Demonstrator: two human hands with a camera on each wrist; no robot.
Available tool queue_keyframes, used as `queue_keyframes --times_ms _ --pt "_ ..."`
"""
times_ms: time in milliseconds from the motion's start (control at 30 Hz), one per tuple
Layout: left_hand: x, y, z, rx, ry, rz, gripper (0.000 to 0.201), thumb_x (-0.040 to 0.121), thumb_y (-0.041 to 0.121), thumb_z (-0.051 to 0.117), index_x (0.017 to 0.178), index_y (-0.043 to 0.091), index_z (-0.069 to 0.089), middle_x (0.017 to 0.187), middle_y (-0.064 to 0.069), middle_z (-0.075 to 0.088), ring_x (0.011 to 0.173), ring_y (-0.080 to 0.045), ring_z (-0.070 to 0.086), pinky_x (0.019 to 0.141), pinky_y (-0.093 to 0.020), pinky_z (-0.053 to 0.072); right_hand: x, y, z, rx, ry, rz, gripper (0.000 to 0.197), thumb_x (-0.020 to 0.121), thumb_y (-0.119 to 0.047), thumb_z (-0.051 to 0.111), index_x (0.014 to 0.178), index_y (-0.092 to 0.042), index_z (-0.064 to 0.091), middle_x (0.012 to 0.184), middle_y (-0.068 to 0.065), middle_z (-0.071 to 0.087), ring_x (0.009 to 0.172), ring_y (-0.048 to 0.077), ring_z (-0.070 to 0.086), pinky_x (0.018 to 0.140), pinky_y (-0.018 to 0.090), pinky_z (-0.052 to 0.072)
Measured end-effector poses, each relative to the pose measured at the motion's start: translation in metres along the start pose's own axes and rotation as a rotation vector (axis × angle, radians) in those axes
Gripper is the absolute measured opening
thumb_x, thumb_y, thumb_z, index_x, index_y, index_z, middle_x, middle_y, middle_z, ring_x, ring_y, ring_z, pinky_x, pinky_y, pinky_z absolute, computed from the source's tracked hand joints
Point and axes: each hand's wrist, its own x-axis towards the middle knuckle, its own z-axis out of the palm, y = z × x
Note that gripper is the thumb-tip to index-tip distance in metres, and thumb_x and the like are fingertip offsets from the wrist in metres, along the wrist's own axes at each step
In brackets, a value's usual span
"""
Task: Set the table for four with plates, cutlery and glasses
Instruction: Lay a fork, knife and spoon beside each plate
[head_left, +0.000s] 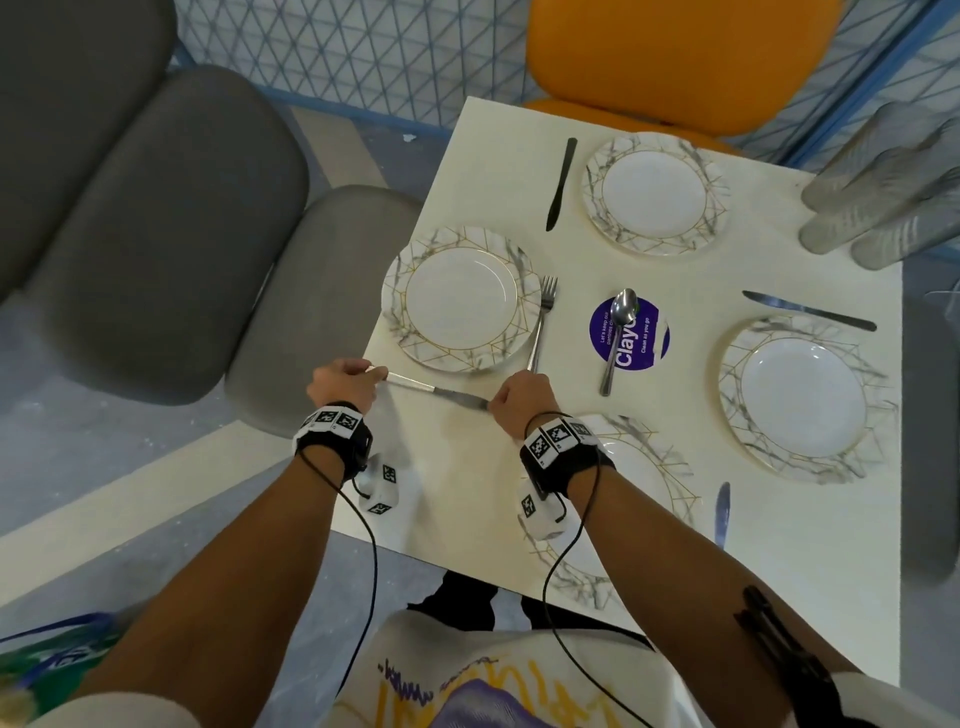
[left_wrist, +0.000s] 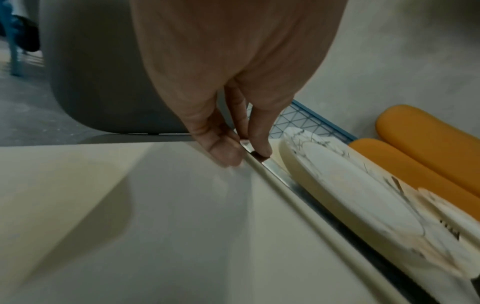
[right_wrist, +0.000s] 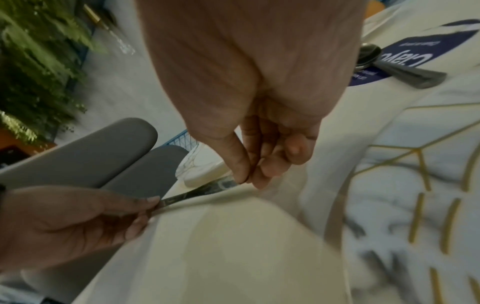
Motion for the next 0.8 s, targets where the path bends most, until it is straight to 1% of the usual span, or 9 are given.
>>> queue_keyframes --times_ms 100,167,267,333,433,500,633,733,800 --pt "0.0 0.0 0.003 0.057 0.001 0.058 0.027 0.076 0.031 0.091 0.097 0.02 0.079 0.09 -0.006 0.078 0.086 -0.027 0.077 0.088 -0.038 0.062 0.006 0.003 0.006 -0.041 0.006 0.034 0.031 0.093 -0.03 0.064 0.105 -0.002 0.07 0.105 0.011 0.071 0.104 0.026 0.066 0.089 0.032 0.056" --pt "-0.003 0.002 0.006 0.088 0.012 0.104 0.029 0.078 0.031 0.09 0.1 0.017 0.079 0.093 -0.006 0.079 0.086 -0.027 0.076 0.088 -0.038 0.062 0.009 0.003 0.008 -0.061 0.019 0.056 0.029 0.093 -0.028 0.065 0.104 -0.002 0.07 0.103 0.011 0.071 0.101 0.026 0.067 0.087 0.032 0.057" --pt "-0.007 0.003 0.008 0.084 0.033 0.14 0.029 0.079 0.027 0.09 0.1 0.012 0.078 0.095 -0.005 0.078 0.084 -0.027 0.075 0.085 -0.038 0.062 0.013 0.003 0.009 -0.032 0.029 0.115 0.026 0.088 -0.026 0.072 0.101 -0.004 0.071 0.099 0.011 0.073 0.098 0.026 0.07 0.083 0.032 0.059" --pt "-0.007 0.003 0.008 0.108 0.039 0.154 0.029 0.079 0.027 0.09 0.099 0.011 0.077 0.094 -0.006 0.077 0.085 -0.027 0.075 0.084 -0.036 0.061 0.016 0.002 0.009 -0.003 0.03 0.149 0.029 0.085 -0.028 0.077 0.1 -0.004 0.072 0.099 0.011 0.073 0.096 0.025 0.07 0.077 0.028 0.057" --pt "-0.005 0.002 0.007 0.149 0.034 0.17 0.03 0.078 0.028 0.091 0.097 0.01 0.075 0.093 -0.008 0.076 0.087 -0.026 0.072 0.082 -0.03 0.056 0.017 0.002 0.008 0.044 0.039 0.195 0.042 0.08 -0.04 0.08 0.099 -0.004 0.071 0.098 0.012 0.071 0.09 0.025 0.069 0.066 0.025 0.048" --pt "-0.005 0.003 0.007 0.155 0.039 0.173 0.031 0.077 0.028 0.091 0.096 0.01 0.075 0.094 -0.008 0.077 0.088 -0.026 0.072 0.083 -0.03 0.055 0.017 0.002 0.009 0.066 0.038 0.21 0.046 0.077 -0.045 0.081 0.097 -0.005 0.073 0.095 0.011 0.071 0.087 0.025 0.069 0.067 0.025 0.05" --pt "-0.005 0.004 0.008 0.172 0.043 0.179 0.032 0.078 0.028 0.091 0.099 0.008 0.076 0.095 -0.007 0.076 0.086 -0.022 0.067 0.082 -0.027 0.049 0.018 0.002 0.01 0.066 0.046 0.202 0.04 0.076 -0.038 0.083 0.096 -0.006 0.074 0.094 0.011 0.073 0.085 0.025 0.072 0.072 0.028 0.058" --pt "-0.006 0.006 0.008 0.163 0.034 0.159 0.031 0.077 0.028 0.091 0.097 0.011 0.075 0.094 -0.007 0.075 0.088 -0.026 0.071 0.083 -0.03 0.054 0.017 0.003 0.011 0.07 0.044 0.19 0.036 0.077 -0.037 0.083 0.093 -0.006 0.074 0.093 0.01 0.074 0.083 0.023 0.071 0.074 0.03 0.06" --pt "-0.006 0.006 0.007 0.131 0.021 0.122 0.029 0.076 0.028 0.092 0.094 0.015 0.073 0.092 -0.005 0.075 0.087 -0.029 0.074 0.084 -0.035 0.059 0.016 0.004 0.01 0.094 0.041 0.176 0.037 0.078 -0.041 0.082 0.09 -0.007 0.073 0.091 0.01 0.073 0.081 0.022 0.07 0.076 0.031 0.06"
